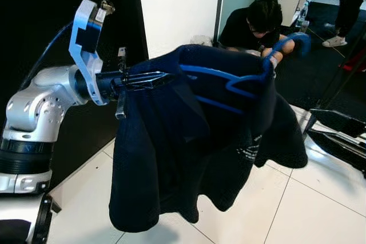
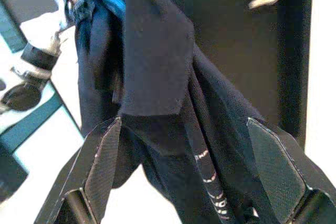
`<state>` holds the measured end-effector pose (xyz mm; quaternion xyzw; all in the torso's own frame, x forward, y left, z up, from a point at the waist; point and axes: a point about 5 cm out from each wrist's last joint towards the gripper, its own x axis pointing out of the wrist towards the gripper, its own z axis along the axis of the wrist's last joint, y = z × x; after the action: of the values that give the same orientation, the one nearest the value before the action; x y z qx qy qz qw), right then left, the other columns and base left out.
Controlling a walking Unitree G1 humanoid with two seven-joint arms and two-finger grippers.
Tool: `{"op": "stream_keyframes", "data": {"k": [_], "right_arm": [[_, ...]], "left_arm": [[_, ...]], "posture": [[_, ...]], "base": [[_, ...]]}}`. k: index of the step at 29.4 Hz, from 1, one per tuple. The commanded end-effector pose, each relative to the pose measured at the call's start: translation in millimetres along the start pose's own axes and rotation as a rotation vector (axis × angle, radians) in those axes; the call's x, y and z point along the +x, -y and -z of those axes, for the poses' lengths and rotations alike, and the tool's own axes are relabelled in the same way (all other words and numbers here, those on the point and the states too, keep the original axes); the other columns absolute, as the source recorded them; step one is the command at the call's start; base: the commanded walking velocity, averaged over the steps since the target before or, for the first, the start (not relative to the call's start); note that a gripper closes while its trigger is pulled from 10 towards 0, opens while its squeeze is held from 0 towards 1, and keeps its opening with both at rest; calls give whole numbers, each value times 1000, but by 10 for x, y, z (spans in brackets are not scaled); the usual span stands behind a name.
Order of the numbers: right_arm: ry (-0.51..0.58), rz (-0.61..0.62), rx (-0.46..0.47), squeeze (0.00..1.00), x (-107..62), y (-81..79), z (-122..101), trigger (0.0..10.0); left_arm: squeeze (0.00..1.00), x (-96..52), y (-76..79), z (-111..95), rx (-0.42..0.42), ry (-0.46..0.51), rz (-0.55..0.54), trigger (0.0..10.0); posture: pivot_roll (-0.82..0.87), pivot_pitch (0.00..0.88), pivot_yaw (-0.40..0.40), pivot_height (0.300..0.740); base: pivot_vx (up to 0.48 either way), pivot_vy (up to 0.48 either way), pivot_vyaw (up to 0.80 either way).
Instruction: Hang hanger
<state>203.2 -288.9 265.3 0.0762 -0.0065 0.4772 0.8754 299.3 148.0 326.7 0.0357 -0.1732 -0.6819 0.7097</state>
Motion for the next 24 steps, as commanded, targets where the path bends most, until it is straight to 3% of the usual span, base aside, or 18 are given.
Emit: {"op": "stream_keyframes", "data": {"k": [1,2,4,6,9,13,14,16,17,19,24], "right_arm": [[-45,-49,-8,0,49,-7,-11,10000],[-45,-49,-8,0,49,-7,-11,10000],[-94,-129,-29,0,133,-20,-60,10000],[-94,-129,-29,0,133,-20,-60,10000],[-146,-221,-51,0,239,-53,-100,10000],[-177,-309,-52,0,341,-112,-116,10000],[-196,-344,-49,0,369,-136,-106,1843],[-211,-368,-47,0,386,-154,-95,1843],[-233,-402,-53,0,415,-184,-90,431],[-235,-413,-55,0,422,-193,-104,0],[-225,-408,-104,0,404,-175,-247,0]], "left_arm": [[0,65,41,-74,13,-1,91,0],[0,65,41,-74,13,-1,91,0],[0,136,86,-55,-3,-36,198,0],[0,136,86,-55,-3,-36,198,0],[0,219,145,-45,-24,-51,292,0],[0,257,173,-38,-34,-50,338,0],[0,266,177,-37,-37,-48,349,0],[0,272,178,-37,-37,-47,356,0],[0,286,180,-37,-38,-47,364,0],[0,292,179,-34,-36,-51,367,0],[0,297,155,-25,-17,-83,346,0]], "posture": [[13,48,30,740],[13,48,30,740],[12,43,29,740],[12,43,29,740],[12,37,26,740],[10,33,23,740],[10,32,22,740],[10,32,22,740],[9,33,22,740],[8,34,22,740],[8,38,22,740]], "base": [[0,0,0],[0,0,0],[0,0,0],[0,0,0],[0,0,0],[0,0,0],[0,0,0],[0,0,0],[0,0,0],[0,0,0],[0,0,0]]}}
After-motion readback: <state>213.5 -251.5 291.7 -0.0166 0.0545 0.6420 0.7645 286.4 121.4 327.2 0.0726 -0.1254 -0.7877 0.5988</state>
